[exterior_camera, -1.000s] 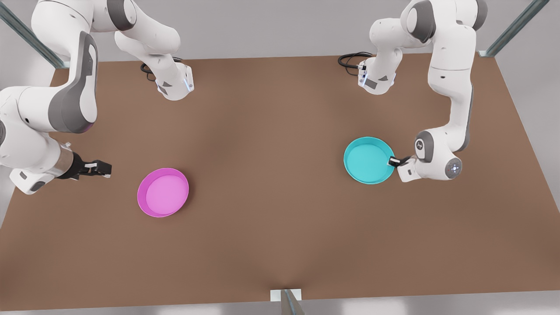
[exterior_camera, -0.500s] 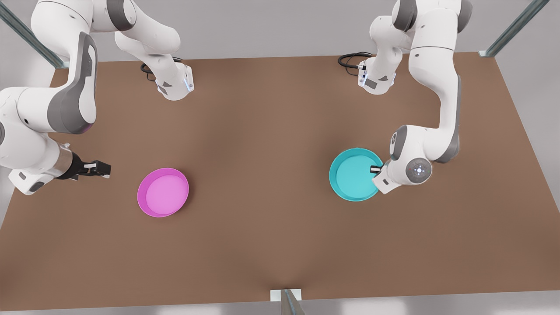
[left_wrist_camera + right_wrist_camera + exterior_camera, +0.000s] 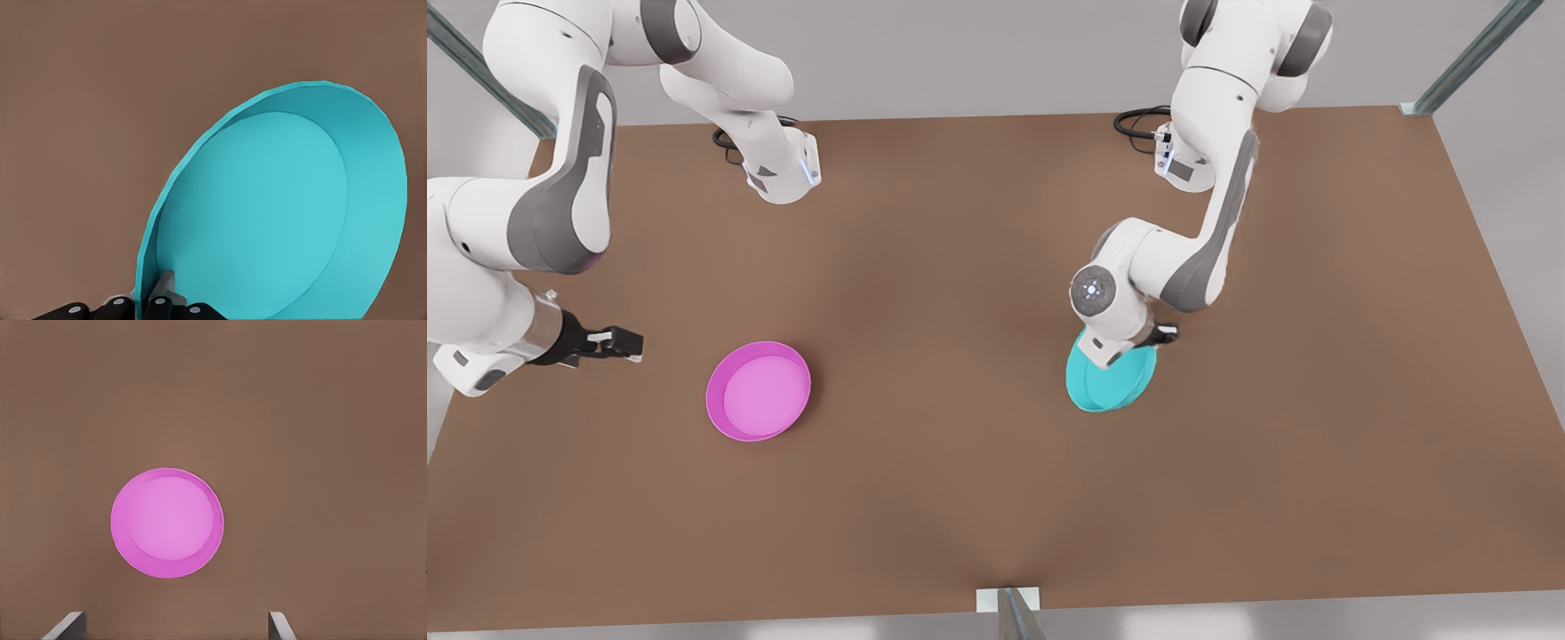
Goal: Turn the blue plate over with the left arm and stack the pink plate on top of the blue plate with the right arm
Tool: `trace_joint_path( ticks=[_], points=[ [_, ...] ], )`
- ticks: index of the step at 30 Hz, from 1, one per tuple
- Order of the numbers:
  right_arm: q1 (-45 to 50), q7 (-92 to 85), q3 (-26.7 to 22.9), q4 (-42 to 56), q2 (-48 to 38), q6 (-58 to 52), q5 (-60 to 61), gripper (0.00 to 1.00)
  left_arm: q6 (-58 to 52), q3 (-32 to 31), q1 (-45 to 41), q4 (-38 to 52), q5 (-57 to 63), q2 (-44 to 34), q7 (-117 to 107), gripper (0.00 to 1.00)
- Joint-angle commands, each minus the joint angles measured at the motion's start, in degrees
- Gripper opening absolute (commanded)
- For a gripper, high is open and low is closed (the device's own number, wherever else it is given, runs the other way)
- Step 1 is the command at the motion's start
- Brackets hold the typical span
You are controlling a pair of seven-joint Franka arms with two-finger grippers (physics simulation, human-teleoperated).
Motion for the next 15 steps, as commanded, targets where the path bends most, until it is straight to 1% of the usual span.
trace_joint_path(
  ticks=[1,4,6,8,12,15],
  points=[
    [0.0,0.0,0.0,0.0,0.0,0.0,0.0,1.00,0.0,0.0,-0.5,0.0,2.3,0.1,-0.6,0.21],
    [0.1,0.0,-0.1,0.0,0.0,0.1,-0.1,1.00,-2.0,0.0,-5.3,0.0,10.9,0.9,-7.6,0.21],
    [0.0,-0.1,-0.1,-0.4,-0.1,0.9,-0.2,1.00,-5.9,0.0,-8.1,2.5,16.8,2.9,-12.2,0.21],
    [-0.1,-0.6,-0.1,-0.4,-0.1,1.0,-0.1,1.00,-6.1,0.0,-10.3,2.5,20.6,4.0,-16.7,0.21],
    [-0.1,-0.6,-0.2,-0.4,0.0,1.3,-0.2,1.00,-6.0,0.0,-13.8,4.6,23.6,6.7,-22.6,0.21],
    [-0.5,-1.8,-0.4,-0.1,0.4,1.3,-0.1,1.00,-6.2,0.0,-17.5,4.6,28.0,7.8,-27.5,0.21]
  ],
)
